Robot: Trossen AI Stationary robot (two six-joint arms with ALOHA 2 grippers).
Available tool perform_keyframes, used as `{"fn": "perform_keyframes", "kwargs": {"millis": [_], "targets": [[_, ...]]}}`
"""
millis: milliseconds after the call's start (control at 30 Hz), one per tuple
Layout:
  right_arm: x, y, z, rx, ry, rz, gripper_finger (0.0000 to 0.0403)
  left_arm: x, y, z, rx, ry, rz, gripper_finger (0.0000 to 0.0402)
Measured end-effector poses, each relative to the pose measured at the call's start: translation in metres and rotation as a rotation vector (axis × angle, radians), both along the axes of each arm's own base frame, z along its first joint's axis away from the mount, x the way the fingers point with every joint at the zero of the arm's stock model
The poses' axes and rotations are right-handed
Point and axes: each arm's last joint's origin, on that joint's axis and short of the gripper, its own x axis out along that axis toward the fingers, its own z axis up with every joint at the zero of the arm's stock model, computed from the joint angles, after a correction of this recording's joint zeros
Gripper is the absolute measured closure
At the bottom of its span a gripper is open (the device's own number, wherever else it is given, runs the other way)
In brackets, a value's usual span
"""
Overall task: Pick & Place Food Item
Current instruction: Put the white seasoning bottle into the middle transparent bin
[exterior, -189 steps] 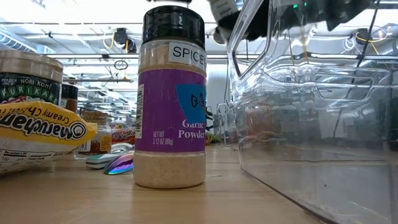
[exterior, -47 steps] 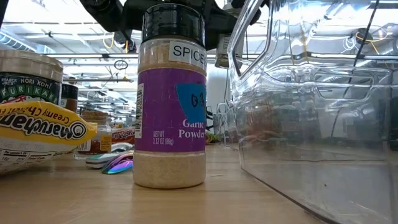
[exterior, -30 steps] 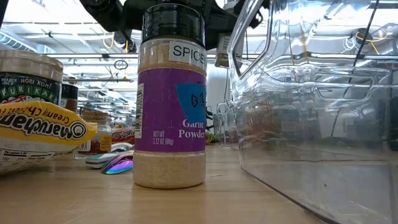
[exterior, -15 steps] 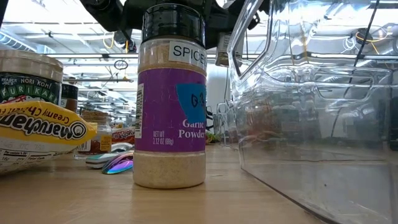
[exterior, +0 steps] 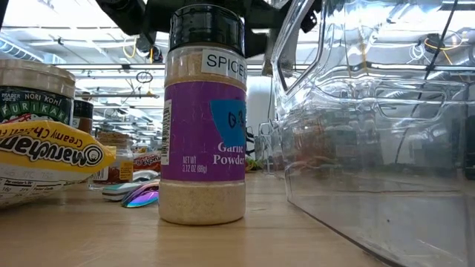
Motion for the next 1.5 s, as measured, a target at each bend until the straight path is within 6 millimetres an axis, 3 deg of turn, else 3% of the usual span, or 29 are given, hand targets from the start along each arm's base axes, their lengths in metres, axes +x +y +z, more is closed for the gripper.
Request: {"fn": "perform_keyframes", "kwargs": {"millis": [200,367,567,867,1200,1500], "targets": [[-0.034,-0.001,0.02,0.006,-0.023,-0.042,0.0203,-0.012,0.0,0.02,-0.007,-0.01,-0.005,0.0014],[-0.057,0.0,0.025,0.038,0.017,-0.05,0.0203,-0.022,0.001,0.03,-0.004,0.033,-0.006,0.0006],[-0.067,0.0,-0.017,0.062,0.088,-0.066,0.0203,-0.035,0.002,0.045,0.029,0.043,-0.006,0.0007],[-0.084,0.004,-0.065,0.186,0.179,-0.006,0.0203,-0.035,0.003,0.038,0.013,0.097,-0.001,0.0007],[-0.064,0.01,-0.11,0.168,0.098,0.032,0.0203,-0.034,0.003,0.039,0.011,0.092,0.003,0.0007],[-0.031,0.015,-0.135,-0.001,0.091,-0.029,0.0203,-0.034,0.003,0.038,0.008,0.093,0.003,0.0007]]}}
